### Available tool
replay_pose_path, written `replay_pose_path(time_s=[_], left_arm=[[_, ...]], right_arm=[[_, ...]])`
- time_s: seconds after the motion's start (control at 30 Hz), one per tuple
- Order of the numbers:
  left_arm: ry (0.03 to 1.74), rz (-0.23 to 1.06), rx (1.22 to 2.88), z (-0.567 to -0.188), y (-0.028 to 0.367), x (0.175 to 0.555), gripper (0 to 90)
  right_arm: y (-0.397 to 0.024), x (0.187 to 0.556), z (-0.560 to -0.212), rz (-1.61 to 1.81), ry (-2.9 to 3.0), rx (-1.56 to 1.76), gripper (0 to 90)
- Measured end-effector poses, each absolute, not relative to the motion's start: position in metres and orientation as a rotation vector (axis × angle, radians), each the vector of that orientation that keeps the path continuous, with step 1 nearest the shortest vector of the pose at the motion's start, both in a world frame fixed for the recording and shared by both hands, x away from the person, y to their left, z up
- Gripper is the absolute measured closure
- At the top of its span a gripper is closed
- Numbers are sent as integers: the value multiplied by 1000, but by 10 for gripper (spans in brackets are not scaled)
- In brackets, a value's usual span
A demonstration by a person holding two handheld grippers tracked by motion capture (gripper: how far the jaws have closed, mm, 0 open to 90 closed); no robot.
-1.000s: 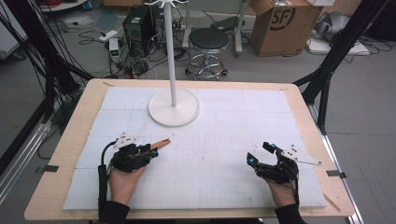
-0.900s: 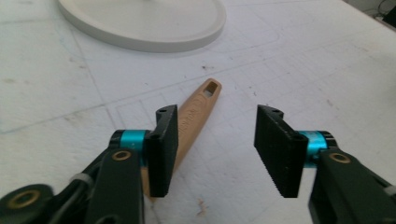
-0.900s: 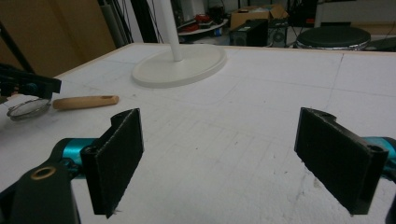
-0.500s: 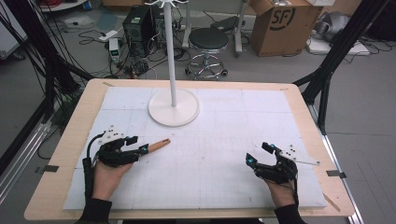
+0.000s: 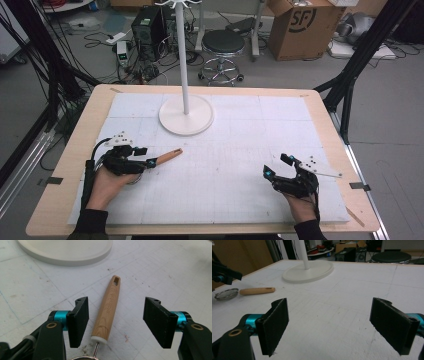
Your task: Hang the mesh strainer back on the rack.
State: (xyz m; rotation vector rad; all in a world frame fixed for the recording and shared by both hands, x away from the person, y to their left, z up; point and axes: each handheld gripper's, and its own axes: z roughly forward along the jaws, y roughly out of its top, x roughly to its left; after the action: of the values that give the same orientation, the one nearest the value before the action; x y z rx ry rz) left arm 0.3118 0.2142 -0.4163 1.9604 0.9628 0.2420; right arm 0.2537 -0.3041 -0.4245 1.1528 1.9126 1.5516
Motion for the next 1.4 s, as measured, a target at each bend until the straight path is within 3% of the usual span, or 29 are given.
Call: replay_pose_path(time_s=[0.6,1.03,1.4], left_arm=[[962,199,2161,-433,203,321,472],[923,282,2344,-434,187,323,523],[950,271,2376,-432,183,327,550]], right_arm=[[-306,254,-424,1552,1909,1155,152],[-306,255,-425,1544,1913,1153,152],[-306,255,-424,1551,1910,1151,152]])
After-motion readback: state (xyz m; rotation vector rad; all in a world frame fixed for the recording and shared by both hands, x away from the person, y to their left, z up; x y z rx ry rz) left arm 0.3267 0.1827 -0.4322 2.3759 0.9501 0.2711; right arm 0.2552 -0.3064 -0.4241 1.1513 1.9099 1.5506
